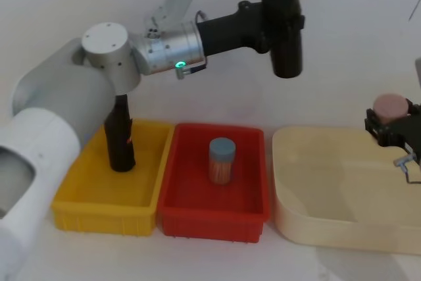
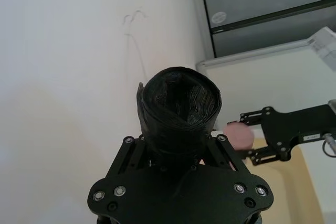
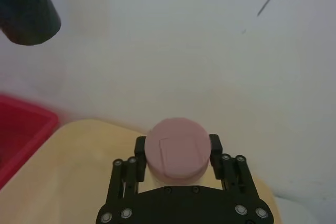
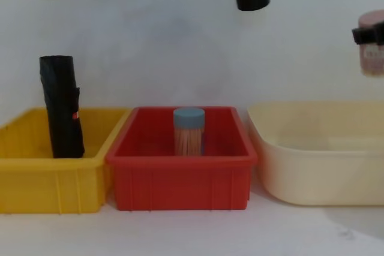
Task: Pick up the garbage bag with the one hand and transfer it to the other hand.
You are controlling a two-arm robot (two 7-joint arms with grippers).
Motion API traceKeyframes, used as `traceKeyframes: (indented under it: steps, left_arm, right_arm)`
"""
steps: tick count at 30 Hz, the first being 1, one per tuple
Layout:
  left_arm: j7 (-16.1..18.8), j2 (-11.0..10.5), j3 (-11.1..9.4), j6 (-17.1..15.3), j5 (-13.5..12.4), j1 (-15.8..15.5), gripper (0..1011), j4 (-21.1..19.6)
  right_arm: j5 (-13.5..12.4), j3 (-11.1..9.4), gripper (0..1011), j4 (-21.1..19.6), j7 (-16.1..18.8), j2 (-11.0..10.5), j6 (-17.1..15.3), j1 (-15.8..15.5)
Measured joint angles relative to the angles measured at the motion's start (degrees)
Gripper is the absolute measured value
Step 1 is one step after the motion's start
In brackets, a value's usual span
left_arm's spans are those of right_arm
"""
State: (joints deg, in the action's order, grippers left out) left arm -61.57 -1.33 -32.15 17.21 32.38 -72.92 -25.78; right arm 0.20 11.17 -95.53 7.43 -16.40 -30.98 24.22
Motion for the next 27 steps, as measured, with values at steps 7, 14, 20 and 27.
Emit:
traceKeyframes:
  steps: [7, 14, 20, 27]
  left_arm:
    - [-2.94, 3.29, -0.93, 2.75, 1.24, -3.47, 365, 7.44]
    - [-4.76, 5.33, -1.53, 4.43, 2.01, -5.67, 365, 12.05]
    - [-5.49, 6.12, -1.77, 5.1, 2.3, -6.51, 365, 13.84]
    - [-6.17, 6.84, -1.98, 5.72, 2.58, -7.3, 365, 15.5]
  right_arm:
    - [-0.24, -0.78, 866, 0.44, 0.37, -0.28, -0.76, -0.52]
    - [-0.37, -1.17, 1001, 0.61, 0.7, -0.38, -1.08, -0.8]
    - [-0.6, -1.11, 1001, 0.34, 1.63, -0.45, -0.1, -0.8]
    - [-1.12, -0.41, 1001, -0.11, 3.69, -0.4, 2.77, -0.26]
